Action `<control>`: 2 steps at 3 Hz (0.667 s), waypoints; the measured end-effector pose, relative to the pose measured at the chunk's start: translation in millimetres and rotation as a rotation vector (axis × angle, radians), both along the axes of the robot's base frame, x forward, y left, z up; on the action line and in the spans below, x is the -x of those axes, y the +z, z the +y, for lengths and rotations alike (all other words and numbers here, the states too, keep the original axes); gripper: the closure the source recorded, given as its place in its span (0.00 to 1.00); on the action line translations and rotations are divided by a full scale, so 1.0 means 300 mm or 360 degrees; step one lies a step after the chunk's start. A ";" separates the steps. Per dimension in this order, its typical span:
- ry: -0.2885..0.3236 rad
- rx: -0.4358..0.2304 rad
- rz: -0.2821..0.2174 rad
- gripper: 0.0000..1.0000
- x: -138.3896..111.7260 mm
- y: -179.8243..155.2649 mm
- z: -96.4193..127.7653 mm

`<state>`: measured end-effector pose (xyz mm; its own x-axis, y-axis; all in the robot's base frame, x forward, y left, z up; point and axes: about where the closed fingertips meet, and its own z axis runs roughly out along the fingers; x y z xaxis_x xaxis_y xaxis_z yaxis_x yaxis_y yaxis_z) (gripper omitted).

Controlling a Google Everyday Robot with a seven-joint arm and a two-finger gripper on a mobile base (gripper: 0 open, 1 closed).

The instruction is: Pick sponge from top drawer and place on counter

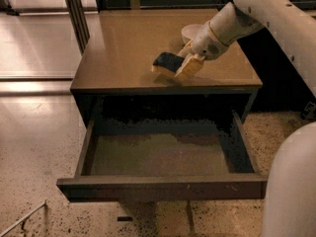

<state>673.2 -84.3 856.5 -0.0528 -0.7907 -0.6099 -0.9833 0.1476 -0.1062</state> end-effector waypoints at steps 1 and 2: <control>-0.0047 -0.0087 0.0003 1.00 -0.086 -0.054 -0.005; -0.0079 -0.0159 0.0014 1.00 -0.143 -0.101 -0.005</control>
Offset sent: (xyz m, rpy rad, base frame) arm 0.0655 -0.0096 -0.0411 0.1555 0.0073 -0.0849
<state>716.1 -85.6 826.2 -0.0959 -0.7222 -0.6850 -0.9754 0.2055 -0.0801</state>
